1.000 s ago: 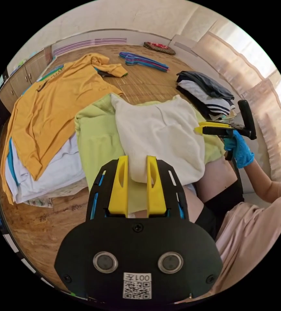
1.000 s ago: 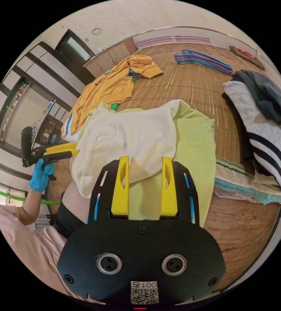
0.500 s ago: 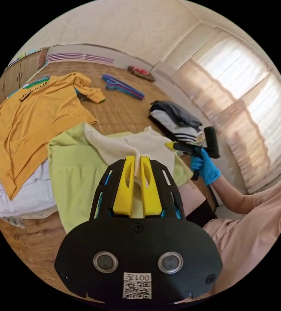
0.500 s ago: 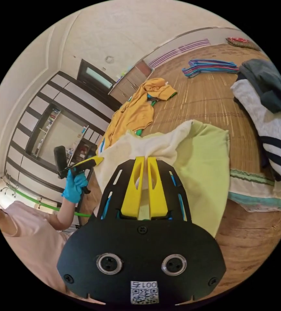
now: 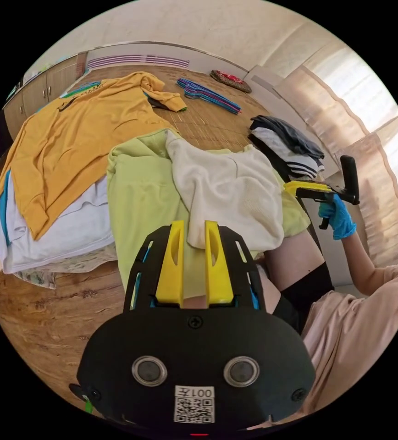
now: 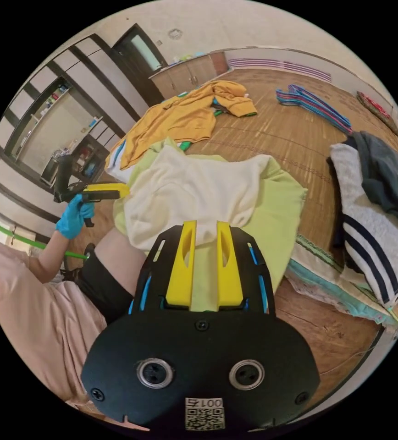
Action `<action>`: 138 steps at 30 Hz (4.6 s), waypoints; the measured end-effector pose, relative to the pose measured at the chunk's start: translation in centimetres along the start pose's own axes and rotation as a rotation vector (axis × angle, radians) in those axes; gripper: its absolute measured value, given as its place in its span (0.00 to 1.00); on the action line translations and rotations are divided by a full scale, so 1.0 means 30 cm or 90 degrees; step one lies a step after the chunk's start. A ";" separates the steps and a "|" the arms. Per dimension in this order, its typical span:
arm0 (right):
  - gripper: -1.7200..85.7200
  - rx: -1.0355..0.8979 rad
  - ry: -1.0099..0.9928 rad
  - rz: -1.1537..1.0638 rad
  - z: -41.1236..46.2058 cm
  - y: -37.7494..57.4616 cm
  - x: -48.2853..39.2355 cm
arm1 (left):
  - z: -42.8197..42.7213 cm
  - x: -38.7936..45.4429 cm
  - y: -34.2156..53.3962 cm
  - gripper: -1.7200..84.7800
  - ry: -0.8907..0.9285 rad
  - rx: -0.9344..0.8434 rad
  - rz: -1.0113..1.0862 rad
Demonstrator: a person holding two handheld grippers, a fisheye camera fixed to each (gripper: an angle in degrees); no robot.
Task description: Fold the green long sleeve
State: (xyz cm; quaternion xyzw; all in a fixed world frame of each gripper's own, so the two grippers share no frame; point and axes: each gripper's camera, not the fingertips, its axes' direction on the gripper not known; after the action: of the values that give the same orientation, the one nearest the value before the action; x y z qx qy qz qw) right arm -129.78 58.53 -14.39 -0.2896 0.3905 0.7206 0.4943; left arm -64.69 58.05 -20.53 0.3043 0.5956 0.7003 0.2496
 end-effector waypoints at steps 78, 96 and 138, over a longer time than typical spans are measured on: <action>0.03 0.073 0.265 -0.254 0.523 0.124 -1.127 | 0.081 -0.031 -0.100 0.00 0.042 0.104 -0.016; 0.14 0.091 0.163 -0.253 0.569 0.076 -1.242 | 0.055 -0.112 -0.043 0.00 0.116 0.116 -0.052; 0.04 0.091 0.196 -0.209 0.298 0.265 -0.730 | -0.069 -0.045 -0.026 0.01 -0.006 0.027 -0.018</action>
State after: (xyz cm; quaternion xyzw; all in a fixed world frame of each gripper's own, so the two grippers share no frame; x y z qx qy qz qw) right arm -130.00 53.81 10.12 -0.4198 0.4589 0.5482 0.5592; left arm -65.28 55.80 -21.70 0.3041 0.6136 0.6824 0.2556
